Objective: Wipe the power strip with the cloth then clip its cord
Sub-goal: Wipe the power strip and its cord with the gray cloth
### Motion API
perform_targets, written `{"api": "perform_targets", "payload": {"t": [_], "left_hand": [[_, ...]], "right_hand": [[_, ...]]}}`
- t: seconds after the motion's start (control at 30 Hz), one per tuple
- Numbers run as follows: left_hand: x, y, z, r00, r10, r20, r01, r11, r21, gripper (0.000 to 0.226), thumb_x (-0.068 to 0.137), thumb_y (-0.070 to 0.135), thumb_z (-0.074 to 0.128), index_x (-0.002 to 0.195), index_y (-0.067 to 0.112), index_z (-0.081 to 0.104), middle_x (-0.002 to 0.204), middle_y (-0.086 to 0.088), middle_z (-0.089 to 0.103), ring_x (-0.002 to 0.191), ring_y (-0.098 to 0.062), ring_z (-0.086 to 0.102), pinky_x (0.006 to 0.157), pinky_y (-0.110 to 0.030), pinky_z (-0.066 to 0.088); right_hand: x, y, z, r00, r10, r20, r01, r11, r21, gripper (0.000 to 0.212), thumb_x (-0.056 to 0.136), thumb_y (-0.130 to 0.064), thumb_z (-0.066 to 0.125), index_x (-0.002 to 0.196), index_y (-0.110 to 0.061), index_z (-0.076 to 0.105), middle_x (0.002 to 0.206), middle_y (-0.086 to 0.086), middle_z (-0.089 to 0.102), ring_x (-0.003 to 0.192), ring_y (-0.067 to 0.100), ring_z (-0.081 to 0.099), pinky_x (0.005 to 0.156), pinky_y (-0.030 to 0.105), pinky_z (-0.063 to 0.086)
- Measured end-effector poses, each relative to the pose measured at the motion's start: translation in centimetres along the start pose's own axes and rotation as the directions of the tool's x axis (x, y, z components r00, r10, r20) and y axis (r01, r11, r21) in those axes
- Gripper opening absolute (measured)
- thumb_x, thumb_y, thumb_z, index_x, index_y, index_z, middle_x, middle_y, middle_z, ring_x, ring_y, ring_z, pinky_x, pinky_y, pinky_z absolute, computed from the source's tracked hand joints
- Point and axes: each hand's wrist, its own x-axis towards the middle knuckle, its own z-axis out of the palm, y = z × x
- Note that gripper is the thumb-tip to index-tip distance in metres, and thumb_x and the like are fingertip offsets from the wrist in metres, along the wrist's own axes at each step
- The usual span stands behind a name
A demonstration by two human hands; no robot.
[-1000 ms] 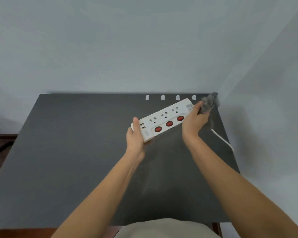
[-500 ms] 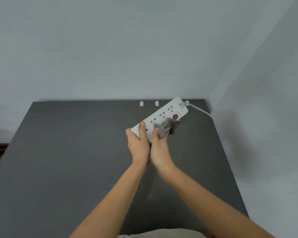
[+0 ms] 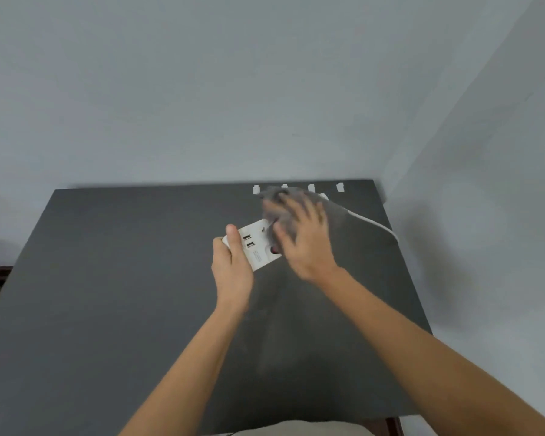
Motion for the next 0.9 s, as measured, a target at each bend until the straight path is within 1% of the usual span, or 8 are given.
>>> {"api": "perform_targets", "payload": {"t": [0.07, 0.1, 0.23, 0.3, 0.4, 0.57, 0.7, 0.9], "left_hand": [[-0.6, -0.3, 0.1, 1.000, -0.015, 0.019, 0.015, 0.999, 0.035, 0.044, 0.097, 0.052, 0.033, 0.080, 0.012, 0.039, 0.076, 0.003, 0.053, 0.068, -0.012, 0.052, 0.061, -0.027, 0.041], [-0.8, -0.3, 0.2, 0.999, -0.021, 0.024, 0.020, 0.999, 0.045, 0.044, 0.098, 0.051, 0.033, 0.079, 0.011, 0.038, 0.074, 0.004, 0.052, 0.067, -0.013, 0.051, 0.060, -0.026, 0.040], [-0.8, -1.0, -0.6, 0.999, -0.036, 0.036, 0.036, 0.999, -0.001, 0.046, 0.098, 0.050, 0.035, 0.082, 0.009, 0.046, 0.077, 0.003, 0.055, 0.073, -0.015, 0.054, 0.067, -0.030, 0.046], [-1.0, -1.0, -1.5, 0.999, -0.028, 0.020, 0.028, 1.000, 0.011, 0.042, 0.098, 0.049, 0.036, 0.077, 0.012, 0.043, 0.074, 0.004, 0.052, 0.068, -0.012, 0.049, 0.063, -0.027, 0.040], [-0.6, -0.9, -2.3, 1.000, -0.004, 0.031, 0.003, 1.000, 0.031, 0.042, 0.098, 0.050, 0.037, 0.076, 0.014, 0.041, 0.073, 0.005, 0.053, 0.067, -0.011, 0.049, 0.064, -0.027, 0.039], [1.7, -1.1, -4.1, 0.997, -0.024, 0.072, 0.027, 0.999, -0.043, 0.057, 0.082, 0.067, 0.045, 0.078, 0.010, 0.046, 0.078, -0.001, 0.062, 0.077, -0.018, 0.058, 0.074, -0.043, 0.047], [2.5, -0.8, -4.6, 0.991, -0.007, 0.135, 0.011, 0.999, -0.035, 0.055, 0.081, 0.066, 0.048, 0.079, 0.011, 0.049, 0.072, 0.004, 0.063, 0.077, -0.019, 0.058, 0.074, -0.043, 0.047], [4.7, -0.5, -4.9, 0.974, -0.092, 0.208, 0.102, 0.994, -0.037, 0.062, 0.093, 0.055, 0.044, 0.106, -0.004, 0.057, 0.105, -0.020, 0.070, 0.093, -0.033, 0.067, 0.082, -0.050, 0.054]], "right_hand": [[1.4, 0.2, -0.4, 0.948, 0.306, -0.088, -0.303, 0.952, 0.046, 0.044, 0.092, -0.048, 0.032, 0.111, -0.024, 0.063, 0.130, 0.001, 0.059, 0.135, 0.024, 0.034, 0.115, 0.051, 0.016], [1.2, -1.1, -0.1, 0.949, 0.308, -0.072, -0.305, 0.951, 0.054, 0.036, 0.092, -0.042, 0.037, 0.102, -0.023, 0.065, 0.120, 0.003, 0.064, 0.129, 0.026, 0.040, 0.112, 0.051, 0.020], [-1.1, -3.4, 0.8, 0.976, -0.192, 0.098, 0.195, 0.981, -0.021, 0.034, 0.091, -0.042, 0.037, 0.097, -0.024, 0.065, 0.101, -0.002, 0.068, 0.107, 0.020, 0.053, 0.104, 0.040, 0.030], [0.3, 0.2, -0.4, 0.999, 0.014, 0.040, -0.013, 0.999, -0.030, 0.046, 0.088, -0.048, 0.030, 0.088, -0.020, 0.066, 0.090, 0.003, 0.069, 0.095, 0.026, 0.058, 0.093, 0.043, 0.037], [1.4, 3.3, -1.6, 0.861, 0.509, -0.019, -0.503, 0.856, 0.117, 0.054, 0.091, -0.052, 0.028, 0.096, -0.012, 0.064, 0.096, 0.014, 0.069, 0.096, 0.035, 0.061, 0.090, 0.044, 0.044], [-0.9, 3.0, -1.5, 0.983, 0.177, -0.043, -0.171, 0.977, 0.125, 0.032, 0.094, -0.047, 0.035, 0.100, -0.026, 0.058, 0.088, 0.001, 0.062, 0.079, 0.019, 0.059, 0.077, 0.035, 0.045], [0.4, 5.8, -2.9, 0.957, 0.278, 0.085, -0.290, 0.927, 0.237, 0.054, 0.096, -0.047, 0.038, 0.052, -0.016, 0.047, 0.046, -0.005, 0.048, 0.044, 0.013, 0.048, 0.052, 0.029, 0.034], [1.4, 8.9, -4.7, 0.966, 0.247, 0.083, -0.249, 0.968, 0.018, 0.061, 0.095, -0.049, 0.039, 0.045, -0.014, 0.042, 0.044, 0.000, 0.047, 0.047, 0.022, 0.050, 0.050, 0.032, 0.036]]}}
